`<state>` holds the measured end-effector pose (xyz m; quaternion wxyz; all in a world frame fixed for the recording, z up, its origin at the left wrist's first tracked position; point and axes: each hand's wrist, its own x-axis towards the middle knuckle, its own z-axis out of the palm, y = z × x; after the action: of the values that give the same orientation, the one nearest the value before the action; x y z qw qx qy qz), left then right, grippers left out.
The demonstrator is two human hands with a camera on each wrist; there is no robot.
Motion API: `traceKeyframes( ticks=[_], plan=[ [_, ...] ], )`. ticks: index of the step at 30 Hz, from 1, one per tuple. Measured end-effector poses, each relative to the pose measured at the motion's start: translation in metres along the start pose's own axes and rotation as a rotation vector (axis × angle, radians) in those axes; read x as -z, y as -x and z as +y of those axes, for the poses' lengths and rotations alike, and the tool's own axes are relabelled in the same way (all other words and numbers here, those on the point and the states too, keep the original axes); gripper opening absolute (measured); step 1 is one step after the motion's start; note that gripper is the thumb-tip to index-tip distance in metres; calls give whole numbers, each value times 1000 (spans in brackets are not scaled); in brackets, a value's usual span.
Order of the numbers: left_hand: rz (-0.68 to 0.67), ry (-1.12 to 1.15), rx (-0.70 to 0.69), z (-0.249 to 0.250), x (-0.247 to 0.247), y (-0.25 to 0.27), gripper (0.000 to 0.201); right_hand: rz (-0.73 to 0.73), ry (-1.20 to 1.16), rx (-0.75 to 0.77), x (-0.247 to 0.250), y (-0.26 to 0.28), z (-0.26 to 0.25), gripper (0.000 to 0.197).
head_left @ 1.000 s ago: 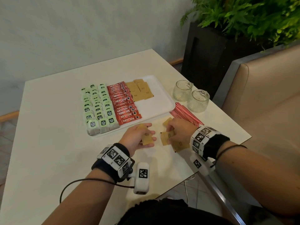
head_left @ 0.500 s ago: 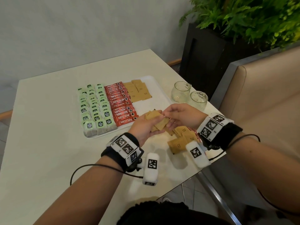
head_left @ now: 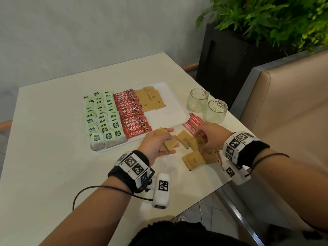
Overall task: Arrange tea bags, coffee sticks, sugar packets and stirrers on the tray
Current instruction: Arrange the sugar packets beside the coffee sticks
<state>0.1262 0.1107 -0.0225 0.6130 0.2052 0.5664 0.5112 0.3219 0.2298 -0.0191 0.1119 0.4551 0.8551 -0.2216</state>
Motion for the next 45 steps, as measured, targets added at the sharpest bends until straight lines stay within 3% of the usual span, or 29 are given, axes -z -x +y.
traceKeyframes(
  ticks=[6,13,17,21,25,28,33,38,41,45],
  plan=[
    [-1,-14,-1,-1,4,0,28,23,-110,-22,-3,-5,3,49],
    [-13,-44,-12,-2,7,-1,35,84,-469,44,10,-6,-1,31],
    [-28,-43,-20,1,7,-3,34,124,-587,104,27,-7,-21,19],
    [-64,-48,-52,10,8,-4,31,62,-762,163,36,-13,-46,19],
    [21,-55,-87,22,14,-10,30,34,-894,203,42,-25,-63,13],
    [91,-17,-86,30,23,-19,35,4,-965,148,43,-39,-69,15],
    [147,14,-95,44,40,-34,38,-48,-880,76,42,-73,-70,19],
    [208,78,-92,63,68,-48,33,126,-691,8,41,-122,-76,15],
    [235,128,-89,75,87,-52,24,122,-514,-14,33,-148,-84,9],
    [237,171,-90,87,106,-56,25,136,-452,-6,23,-170,-99,9]
  ],
)
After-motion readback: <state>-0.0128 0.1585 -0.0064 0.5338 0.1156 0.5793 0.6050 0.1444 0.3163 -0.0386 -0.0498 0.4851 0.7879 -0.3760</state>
